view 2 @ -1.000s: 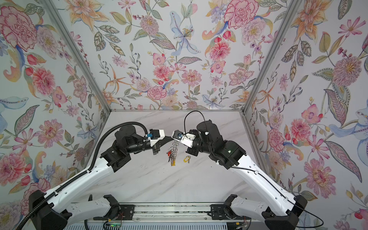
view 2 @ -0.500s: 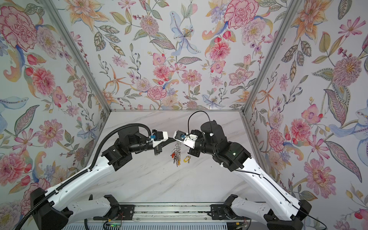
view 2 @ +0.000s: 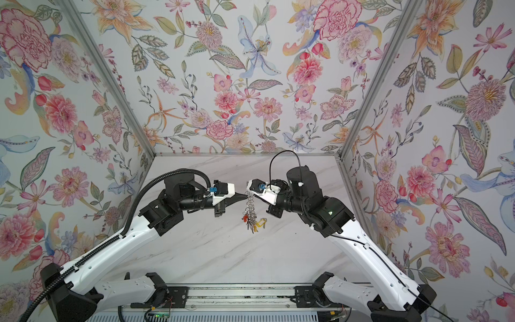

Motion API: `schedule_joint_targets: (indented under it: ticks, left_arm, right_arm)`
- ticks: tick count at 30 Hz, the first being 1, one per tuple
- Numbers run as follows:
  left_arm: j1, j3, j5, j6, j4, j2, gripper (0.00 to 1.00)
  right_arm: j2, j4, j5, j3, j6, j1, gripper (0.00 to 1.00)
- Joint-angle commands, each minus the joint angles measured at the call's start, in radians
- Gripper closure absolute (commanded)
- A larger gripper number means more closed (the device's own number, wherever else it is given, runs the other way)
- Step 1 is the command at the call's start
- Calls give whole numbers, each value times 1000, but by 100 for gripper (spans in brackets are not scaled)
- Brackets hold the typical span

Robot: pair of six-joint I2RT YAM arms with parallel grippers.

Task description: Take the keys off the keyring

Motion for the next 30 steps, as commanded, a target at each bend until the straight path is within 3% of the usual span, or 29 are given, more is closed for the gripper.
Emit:
schedule_joint_targets:
  ticks: [1, 16, 30]
  left_arm:
    - [-11, 23, 74, -14, -12, -45, 100]
    - [-9, -21, 59, -132, 225, -117, 100]
    - [-10, -103, -59, -216, 461, -163, 100]
  right_arm:
    - [-3, 42, 43, -1, 33, -32, 100]
    - [3, 69, 8, -64, 71, -78, 100]
    - [2, 109, -54, -124, 120, -72, 100]
